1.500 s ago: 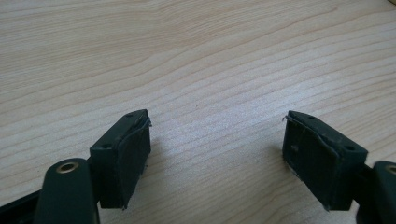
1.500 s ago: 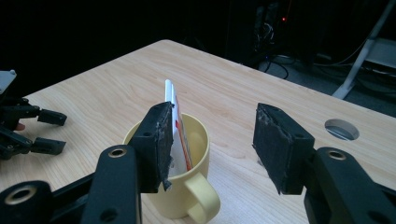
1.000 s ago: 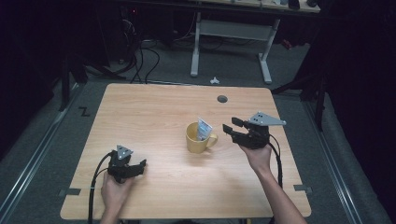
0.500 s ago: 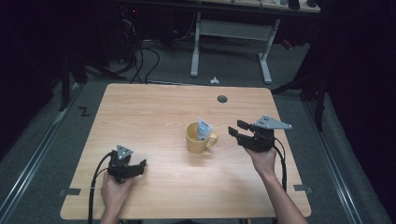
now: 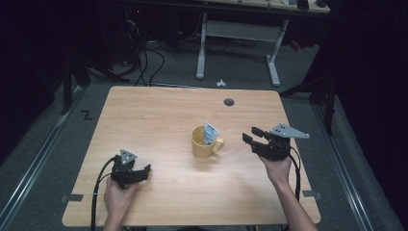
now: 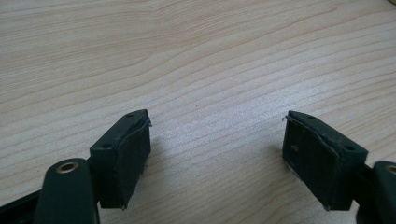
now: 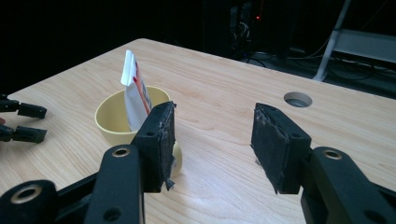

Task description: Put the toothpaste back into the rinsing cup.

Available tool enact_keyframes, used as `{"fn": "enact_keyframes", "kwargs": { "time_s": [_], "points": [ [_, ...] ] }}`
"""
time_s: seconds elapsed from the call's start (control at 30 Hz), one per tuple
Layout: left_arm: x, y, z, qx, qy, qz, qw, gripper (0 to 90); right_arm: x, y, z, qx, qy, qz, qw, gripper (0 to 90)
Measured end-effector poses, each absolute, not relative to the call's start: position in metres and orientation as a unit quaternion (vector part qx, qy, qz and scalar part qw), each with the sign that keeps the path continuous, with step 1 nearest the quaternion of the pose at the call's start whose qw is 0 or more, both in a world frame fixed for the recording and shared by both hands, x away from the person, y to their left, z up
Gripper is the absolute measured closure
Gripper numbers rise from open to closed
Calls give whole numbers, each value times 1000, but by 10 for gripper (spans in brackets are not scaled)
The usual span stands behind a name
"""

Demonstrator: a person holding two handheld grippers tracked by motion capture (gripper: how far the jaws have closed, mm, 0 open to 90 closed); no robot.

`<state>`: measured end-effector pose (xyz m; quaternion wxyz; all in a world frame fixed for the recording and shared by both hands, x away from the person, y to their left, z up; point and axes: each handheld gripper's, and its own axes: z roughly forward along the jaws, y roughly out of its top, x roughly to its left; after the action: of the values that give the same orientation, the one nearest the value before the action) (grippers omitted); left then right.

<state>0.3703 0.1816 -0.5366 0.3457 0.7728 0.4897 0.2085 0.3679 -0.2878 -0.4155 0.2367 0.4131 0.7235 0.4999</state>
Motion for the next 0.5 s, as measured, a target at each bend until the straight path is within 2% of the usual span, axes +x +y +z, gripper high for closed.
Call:
{"fn": "enact_keyframes", "kwargs": {
  "time_s": [0.5],
  "points": [
    [370, 182, -537, 773, 489, 208, 345, 236, 356, -309, -425, 435, 708, 502, 239, 495]
  ]
}}
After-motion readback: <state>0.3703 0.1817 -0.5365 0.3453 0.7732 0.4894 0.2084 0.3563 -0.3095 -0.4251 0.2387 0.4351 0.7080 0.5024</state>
